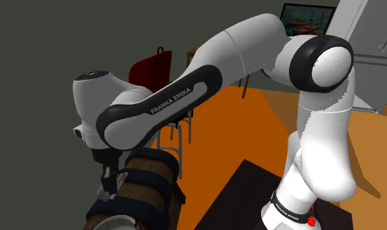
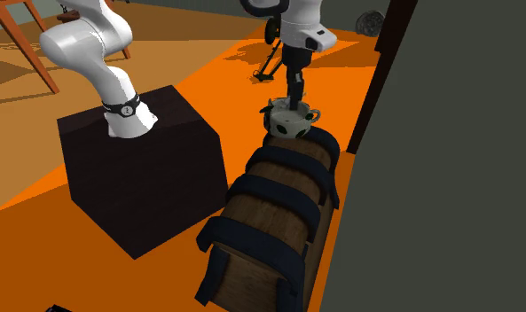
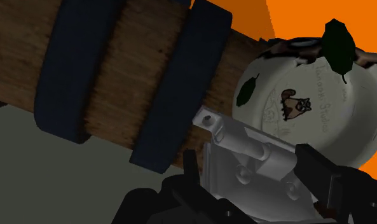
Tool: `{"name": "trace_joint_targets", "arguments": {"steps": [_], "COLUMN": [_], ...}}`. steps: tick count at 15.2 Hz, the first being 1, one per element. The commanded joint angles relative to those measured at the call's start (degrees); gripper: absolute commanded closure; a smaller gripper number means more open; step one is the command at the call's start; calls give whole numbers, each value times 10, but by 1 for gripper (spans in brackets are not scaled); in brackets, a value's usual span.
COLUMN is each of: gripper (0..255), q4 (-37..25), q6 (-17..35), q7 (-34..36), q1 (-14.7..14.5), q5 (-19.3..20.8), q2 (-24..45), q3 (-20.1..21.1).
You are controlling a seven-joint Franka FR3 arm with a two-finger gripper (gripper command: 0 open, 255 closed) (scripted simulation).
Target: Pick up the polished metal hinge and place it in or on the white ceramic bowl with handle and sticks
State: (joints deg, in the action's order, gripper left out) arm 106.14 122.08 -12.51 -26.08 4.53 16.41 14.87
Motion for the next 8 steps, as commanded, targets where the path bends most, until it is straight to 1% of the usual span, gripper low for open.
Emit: {"name": "trace_joint_targets", "arguments": {"steps": [1,7,8], "gripper": [255,255,255], "q4": [2,8,7], "q6": [0,1,1], "q7": [27,105,112], "q1": [-17,-66,-71], "q5": [2,10,11], "q2": [-2,-4,-4], "q3": [9,34,36]}}
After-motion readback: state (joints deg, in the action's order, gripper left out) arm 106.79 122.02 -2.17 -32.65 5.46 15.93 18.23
